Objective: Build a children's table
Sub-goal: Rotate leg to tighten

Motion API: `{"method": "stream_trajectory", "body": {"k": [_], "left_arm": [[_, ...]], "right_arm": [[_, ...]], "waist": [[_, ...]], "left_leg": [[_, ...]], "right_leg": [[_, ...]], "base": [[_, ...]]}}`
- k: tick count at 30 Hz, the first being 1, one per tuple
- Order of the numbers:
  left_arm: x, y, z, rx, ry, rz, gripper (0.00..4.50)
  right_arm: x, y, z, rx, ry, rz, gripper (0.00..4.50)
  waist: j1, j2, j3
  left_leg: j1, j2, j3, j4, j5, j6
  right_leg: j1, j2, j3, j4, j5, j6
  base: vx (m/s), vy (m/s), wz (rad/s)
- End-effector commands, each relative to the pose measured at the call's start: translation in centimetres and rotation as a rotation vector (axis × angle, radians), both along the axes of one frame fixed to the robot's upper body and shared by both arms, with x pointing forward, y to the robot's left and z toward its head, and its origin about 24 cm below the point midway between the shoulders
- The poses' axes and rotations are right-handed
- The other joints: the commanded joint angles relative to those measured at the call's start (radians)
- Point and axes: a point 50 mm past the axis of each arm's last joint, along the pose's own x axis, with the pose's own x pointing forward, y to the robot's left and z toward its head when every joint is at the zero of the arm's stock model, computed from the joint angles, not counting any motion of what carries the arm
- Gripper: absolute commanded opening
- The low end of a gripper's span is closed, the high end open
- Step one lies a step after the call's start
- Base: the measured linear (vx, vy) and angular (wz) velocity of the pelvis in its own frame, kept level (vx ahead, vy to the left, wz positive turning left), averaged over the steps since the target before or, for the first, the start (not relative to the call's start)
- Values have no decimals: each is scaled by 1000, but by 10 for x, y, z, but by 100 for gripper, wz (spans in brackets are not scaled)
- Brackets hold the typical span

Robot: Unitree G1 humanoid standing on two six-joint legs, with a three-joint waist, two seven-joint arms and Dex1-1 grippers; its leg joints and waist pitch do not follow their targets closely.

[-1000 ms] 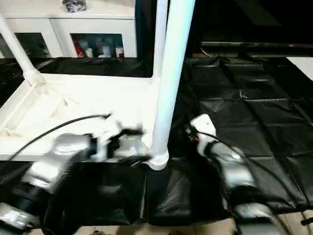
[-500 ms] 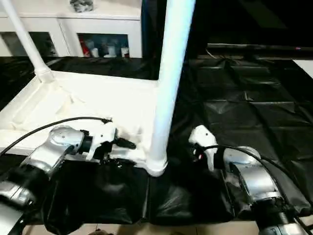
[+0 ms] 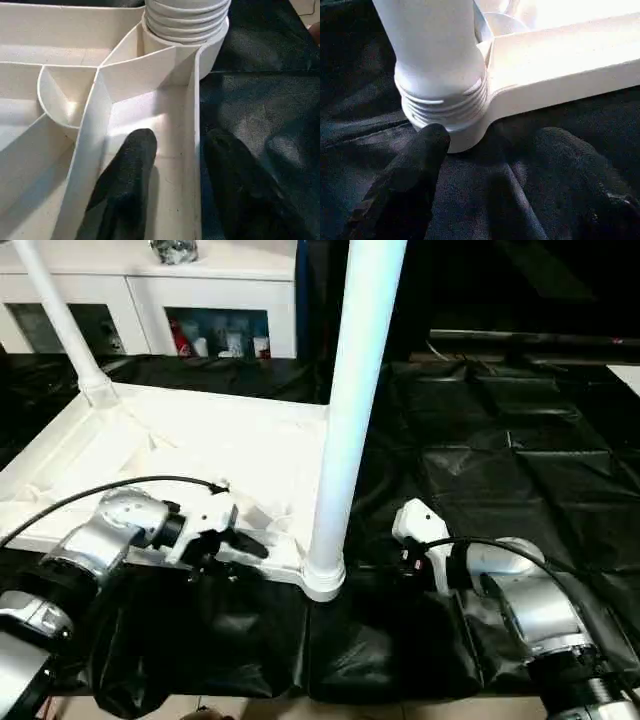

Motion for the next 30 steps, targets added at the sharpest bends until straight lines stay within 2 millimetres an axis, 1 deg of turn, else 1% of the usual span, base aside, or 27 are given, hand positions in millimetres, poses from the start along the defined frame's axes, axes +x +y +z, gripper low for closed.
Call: {"method": "stream_trajectory", "body": {"k": [1, 4, 5, 6, 7, 9, 10, 12, 15, 17, 19, 20, 22, 23, 25, 26, 27, 28, 30], "left_arm": [[-1, 2, -2, 16, 22, -10, 154], [-1, 2, -2, 0, 45, -9, 117], [-1, 2, -2, -5, 54, -12, 117], [-1, 3, -3, -2, 63, -14, 117], [-1, 3, -3, 0, 66, -15, 100], [-2, 4, -5, 10, 70, -17, 82], [-2, 5, -5, 13, 72, -18, 77], [-2, 6, -6, 25, 77, -21, 47], [-3, 7, -8, 31, 90, -17, 35], [-5, 10, -11, 59, 100, -14, 8], [-6, 13, -15, 83, 98, 1, 8], [-7, 14, -17, 86, 97, 12, 8], [-10, 14, -21, 70, 113, 40, 8], [-12, 14, -22, 53, 122, 53, 0], [-12, 10, -22, -3, 126, 106, 0], [-12, 8, -23, -23, 125, 127, 0], [-12, 5, -24, -48, 126, 161, 0], [-13, 3, -26, -59, 135, 181, 0], [-17, 1, -29, -53, 153, 180, 0]], "right_arm": [[-2, -1, 2, -2, 3, 6, 328], [-2, -1, 2, -2, 5, 8, 328], [-2, -1, 2, -3, 7, 8, 328], [-2, -1, 2, -3, 9, 7, 328], [-2, -1, 2, -3, 10, 7, 328], [-3, -1, 2, -3, 12, 8, 328], [-3, -1, 1, -3, 13, 8, 328], [-3, -1, 1, -4, 15, 9, 328], [-3, -1, 0, -3, 15, 8, 328], [-3, -1, 0, -2, 12, 1, 328], [-3, -2, 0, 4, 10, -7, 328], [-2, -2, 0, 9, 6, -17, 328], [0, -4, -1, 31, 9, -56, 328], [0, -5, -1, 36, 11, -67, 358], [1, -6, -1, 69, 23, -102, 358], [1, -6, -1, 83, 27, -112, 368], [3, -6, 1, 88, 11, -122, 377], [4, -4, 1, 87, -5, -126, 377], [5, -3, 1, 78, -17, -127, 400]], "waist": [[4, -5, -64], [4, -5, -64], [4, -6, -64], [4, -9, -64], [5, -8, -64], [5, -7, -64], [5, -6, -63], [5, -6, -63], [4, -6, -61], [4, -6, -60], [4, -6, -60], [3, -4, -59], [0, -4, -58], [0, -3, -58], [-1, -2, -57], [-1, -3, -58], [-4, -7, -59], [-4, -7, -58], [-9, -9, -58]], "left_leg": [[14, 21, -10, -74, -299, 12], [13, 21, -10, -73, -295, 13], [12, 21, -10, -73, -292, 13], [12, 21, -9, -73, -289, 15], [13, 20, -10, -73, -285, 16], [11, 21, -9, -73, -284, 16], [12, 21, -10, -74, -287, 16], [13, 22, -10, -73, -292, 15], [14, 21, -10, -75, -306, 13], [16, 22, -10, -76, -315, 10], [15, 22, -11, -76, -320, 9], [14, 21, -12, -77, -322, 7], [15, 22, -13, -79, -333, 2], [18, 23, -13, -79, -342, 0], [17, 23, -14, -79, -348, 1], [19, 23, -13, -79, -348, 2], [17, 24, -13, -79, -339, 3], [15, 23, -13, -79, -335, 5], [13, 18, -11, -77, -322, 16]], "right_leg": [[42, -51, 29, -83, -312, -210], [42, -51, 29, -82, -310, -212], [44, -51, 29, -83, -310, -212], [44, -51, 29, -83, -309, -213], [44, -51, 29, -82, -307, -214], [44, -51, 29, -81, -302, -214], [44, -52, 29, -82, -308, -214], [43, -52, 29, -83, -311, -215], [42, -52, 29, -86, -338, -209], [40, -52, 29, -88, -357, -204], [41, -53, 29, -89, -371, -199], [41, -53, 29, -91, -376, -195], [40, -54, 29, -90, -388, -195], [38, -54, 29, -92, -399, -195], [38, -54, 29, -92, -405, -196], [36, -52, 29, -93, -406, -196], [38, -52, 30, -90, -389, -199], [38, -52, 29, -89, -387, -198], [39, -53, 28, -93, -412, -182]], "base": [[0, 0, 0], [0, 0, 0], [0, 0, 0], [0, 0, 0], [0, 0, 0], [0, 0, 0], [0, 0, 0], [0, 0, 0], [0, 0, 0], [0, 0, 0], [0, 0, 0], [0, 0, 0], [0, 0, 0], [0, 0, 0], [0, 0, 0], [0, 0, 0], [0, 0, 0], [0, 0, 0], [0, 0, 0]]}}
